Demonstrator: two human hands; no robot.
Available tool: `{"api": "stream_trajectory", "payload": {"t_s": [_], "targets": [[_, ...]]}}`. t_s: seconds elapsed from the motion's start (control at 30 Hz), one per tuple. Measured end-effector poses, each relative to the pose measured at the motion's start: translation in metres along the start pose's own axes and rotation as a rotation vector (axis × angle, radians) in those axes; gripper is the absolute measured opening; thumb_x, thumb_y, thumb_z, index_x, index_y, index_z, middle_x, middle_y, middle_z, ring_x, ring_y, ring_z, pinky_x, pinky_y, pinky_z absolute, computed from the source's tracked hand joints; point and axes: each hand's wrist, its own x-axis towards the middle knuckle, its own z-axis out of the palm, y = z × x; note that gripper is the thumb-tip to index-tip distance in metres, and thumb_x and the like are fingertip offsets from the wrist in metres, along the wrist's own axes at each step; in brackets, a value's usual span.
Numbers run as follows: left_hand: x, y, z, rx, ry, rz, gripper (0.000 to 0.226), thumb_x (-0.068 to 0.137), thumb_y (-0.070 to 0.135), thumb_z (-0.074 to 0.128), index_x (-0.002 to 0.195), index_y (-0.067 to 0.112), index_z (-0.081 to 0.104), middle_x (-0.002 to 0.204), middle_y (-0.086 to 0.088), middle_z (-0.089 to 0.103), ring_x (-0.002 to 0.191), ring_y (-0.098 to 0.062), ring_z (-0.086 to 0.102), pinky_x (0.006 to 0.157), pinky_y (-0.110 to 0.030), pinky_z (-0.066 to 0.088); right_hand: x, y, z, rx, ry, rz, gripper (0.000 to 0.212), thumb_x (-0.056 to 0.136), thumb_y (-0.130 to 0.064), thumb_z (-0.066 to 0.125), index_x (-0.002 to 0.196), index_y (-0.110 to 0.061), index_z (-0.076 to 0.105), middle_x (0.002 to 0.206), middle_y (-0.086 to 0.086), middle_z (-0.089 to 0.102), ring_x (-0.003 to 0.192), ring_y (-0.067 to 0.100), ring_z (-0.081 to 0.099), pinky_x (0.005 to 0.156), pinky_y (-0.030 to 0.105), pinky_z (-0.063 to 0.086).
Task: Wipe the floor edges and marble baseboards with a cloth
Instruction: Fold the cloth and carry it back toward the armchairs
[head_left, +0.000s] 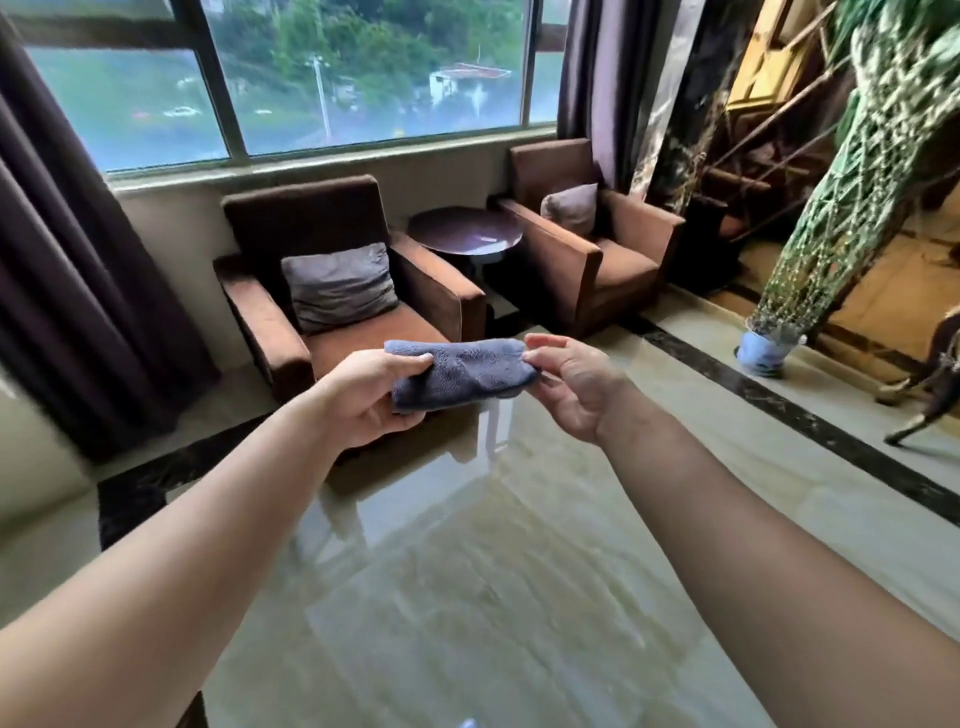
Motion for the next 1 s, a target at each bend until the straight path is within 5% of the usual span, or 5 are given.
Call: {"api": "stream_trajectory", "payload": {"t_s": [0.13, 0.37, 0.53, 0.73, 1.0], "targets": [[0.12, 0.056, 0.022, 0.059, 0.038, 0.008, 0.009, 0.092, 0.011, 0.067, 0.098, 0.017, 0.064, 0.095, -0.004, 0.065, 0.073, -0.014, 0.061, 0.058, -0.025, 0.052, 0.121, -0.058, 0.005, -0.155, 0.005, -0.082, 0.02, 0.088, 0.011, 0.058, 0.086, -0.009, 0.063, 0.083, 0.008, 0.064, 0.074, 0.017, 0.062, 0.082, 0.034, 0.055], [0.356, 0.127, 0.065, 0.082, 0.029, -0.013, 0.019, 0.093, 0.008, 0.066, 0.111, 0.012, 0.063, 0.106, -0.008, 0.066, 0.081, -0.016, 0.063, 0.069, -0.03, 0.052, 0.338, -0.127, -0.014, -0.272, 0.043, -0.133, 0.023, 0.089, 0.013, 0.057, 0.084, -0.008, 0.065, 0.079, 0.008, 0.064, 0.055, 0.006, 0.065, 0.051, 0.017, 0.053], [0.549, 0.161, 0.11, 0.036, -0.045, -0.054, 0.026, 0.091, 0.007, 0.068, 0.116, 0.005, 0.065, 0.11, -0.013, 0.069, 0.085, -0.019, 0.065, 0.058, -0.028, 0.053, 0.521, -0.176, -0.053, -0.364, 0.135, -0.159, 0.024, 0.086, 0.015, 0.058, 0.082, -0.008, 0.066, 0.08, 0.01, 0.064, 0.067, 0.016, 0.061, 0.055, 0.018, 0.056], [0.737, 0.224, 0.177, 0.022, -0.091, -0.134, 0.019, 0.091, 0.004, 0.067, 0.109, 0.009, 0.066, 0.096, -0.011, 0.069, 0.071, -0.016, 0.066, 0.048, -0.022, 0.05, 0.698, -0.241, -0.096, -0.382, 0.247, -0.122, 0.025, 0.082, 0.017, 0.06, 0.081, -0.007, 0.066, 0.081, 0.012, 0.063, 0.071, 0.021, 0.06, 0.079, 0.037, 0.055], [1.002, 0.29, 0.24, 0.037, -0.048, -0.154, 0.008, 0.09, 0.004, 0.068, 0.093, 0.009, 0.063, 0.07, -0.005, 0.07, 0.053, -0.012, 0.067, 0.045, -0.022, 0.049, 0.971, -0.312, -0.15, -0.325, 0.213, -0.041, 0.023, 0.084, 0.016, 0.058, 0.08, -0.006, 0.063, 0.075, 0.011, 0.062, 0.06, 0.015, 0.062, 0.056, 0.024, 0.057]]}}
